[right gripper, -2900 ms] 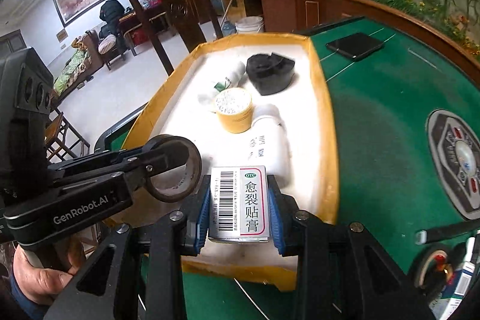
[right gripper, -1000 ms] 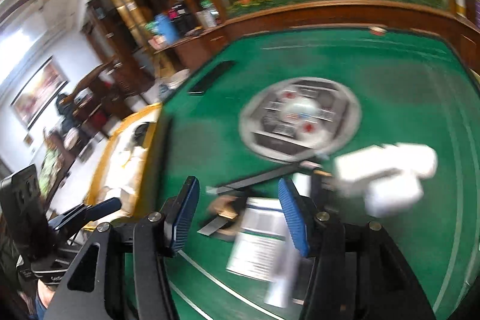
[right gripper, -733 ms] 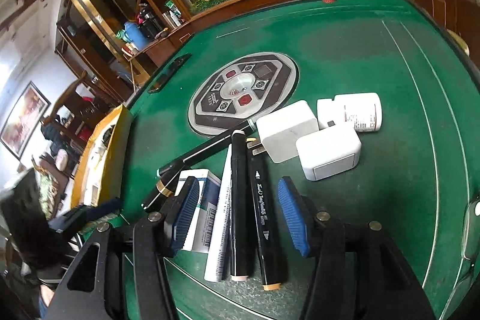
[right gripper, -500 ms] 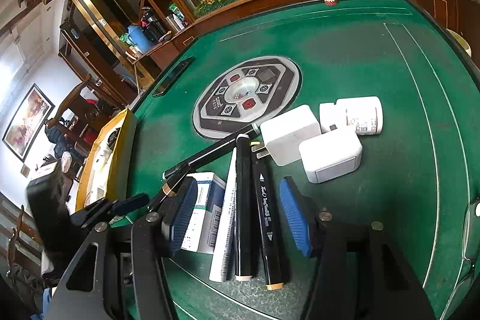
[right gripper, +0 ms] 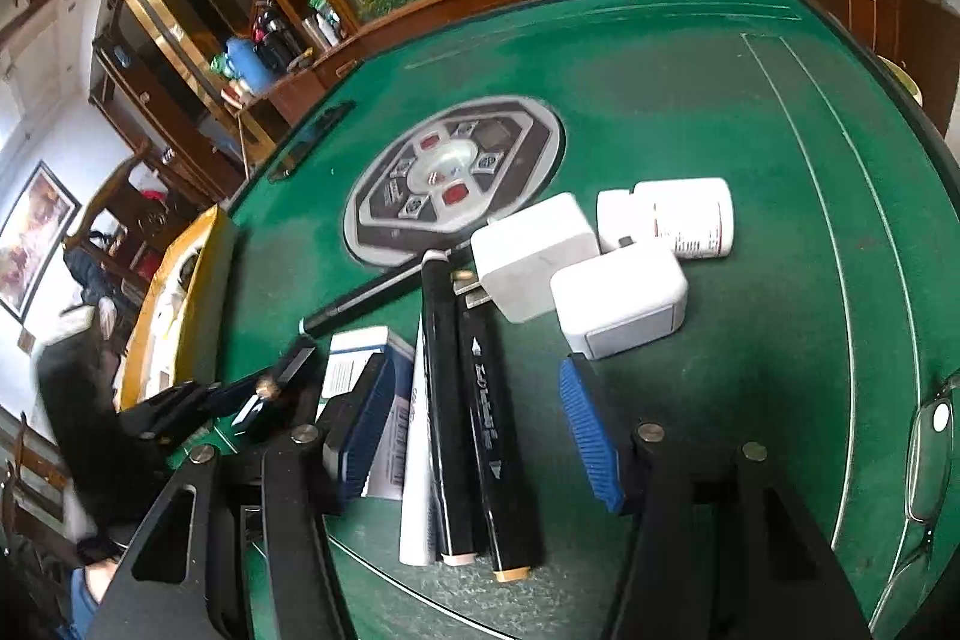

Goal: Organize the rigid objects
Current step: 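Carry the red-cored tape roll and black marker over to the tray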

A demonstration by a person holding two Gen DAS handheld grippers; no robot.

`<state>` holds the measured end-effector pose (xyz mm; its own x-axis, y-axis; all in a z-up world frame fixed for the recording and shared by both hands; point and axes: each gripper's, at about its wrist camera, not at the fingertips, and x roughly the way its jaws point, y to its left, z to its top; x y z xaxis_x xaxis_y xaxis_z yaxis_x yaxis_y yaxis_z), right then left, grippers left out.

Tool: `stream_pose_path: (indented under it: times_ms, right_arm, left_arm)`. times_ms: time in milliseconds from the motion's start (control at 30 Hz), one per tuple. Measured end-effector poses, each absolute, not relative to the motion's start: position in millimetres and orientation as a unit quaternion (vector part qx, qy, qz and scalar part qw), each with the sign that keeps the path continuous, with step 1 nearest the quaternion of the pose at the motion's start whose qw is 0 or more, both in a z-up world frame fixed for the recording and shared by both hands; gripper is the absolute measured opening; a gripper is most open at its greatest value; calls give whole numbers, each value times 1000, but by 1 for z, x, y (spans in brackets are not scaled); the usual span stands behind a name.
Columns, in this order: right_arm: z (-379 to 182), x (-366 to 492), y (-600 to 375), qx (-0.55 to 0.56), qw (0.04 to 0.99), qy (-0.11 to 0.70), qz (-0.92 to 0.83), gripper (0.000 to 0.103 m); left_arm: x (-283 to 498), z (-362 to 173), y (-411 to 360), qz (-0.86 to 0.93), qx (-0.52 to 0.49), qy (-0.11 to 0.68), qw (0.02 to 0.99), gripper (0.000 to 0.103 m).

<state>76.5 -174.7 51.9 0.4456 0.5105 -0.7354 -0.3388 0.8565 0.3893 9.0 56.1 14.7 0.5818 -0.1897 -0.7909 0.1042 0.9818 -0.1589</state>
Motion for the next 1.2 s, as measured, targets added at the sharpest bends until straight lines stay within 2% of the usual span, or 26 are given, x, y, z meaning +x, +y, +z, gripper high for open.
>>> stream_pose_path:
  times_ms: [167,267,367,433,467,567,633,667,733,767,833,933,1067,1200]
  right_arm:
    - [68,58,-156,83,843,421,324,55]
    - [67,50,-141,83,824,425,366,55]
    - [59,53,-133,86,813,442,369,55]
    - [58,55,-137,93,816,444,359,55]
    - [58,56,-141,96,820,442,350,55]
    - [60,56,-144,93,828,437,340,55]
    - [61,56,-142,92,829,435,338,55]
    - [61,56,-143,94,829,434,339,55]
    - [61,56,-142,94,829,434,341,55]
    - [61,55,-142,94,829,433,342,55]
    - [61,54,-141,93,828,432,345,55]
    - [64,52,-140,88,829,426,350,55]
    - [66,47,-130,69,825,421,371,55]
    - [71,31,-100,-5,816,412,406,52]
  left_arm:
    - [-15,11,78,-69,-70,459,883,66]
    - [-20,16,77,-60,-63,456,886,66]
    - [-21,35,55,-30,30,424,905,66]
    - [-14,24,41,33,139,427,893,66]
    - [-14,17,39,43,161,432,887,66]
    - [-20,15,53,-29,69,461,884,66]
    - [-26,16,50,34,140,439,887,66]
    - [-30,21,49,30,144,434,889,66]
    - [-33,36,60,-61,40,439,895,66]
    - [-33,38,61,-68,31,438,896,66]
    - [-32,30,54,-12,100,438,893,66]
    - [-37,25,70,-67,21,458,886,66]
    - [-50,15,77,-50,16,465,884,66]
    - [-57,6,85,-39,-3,463,886,66]
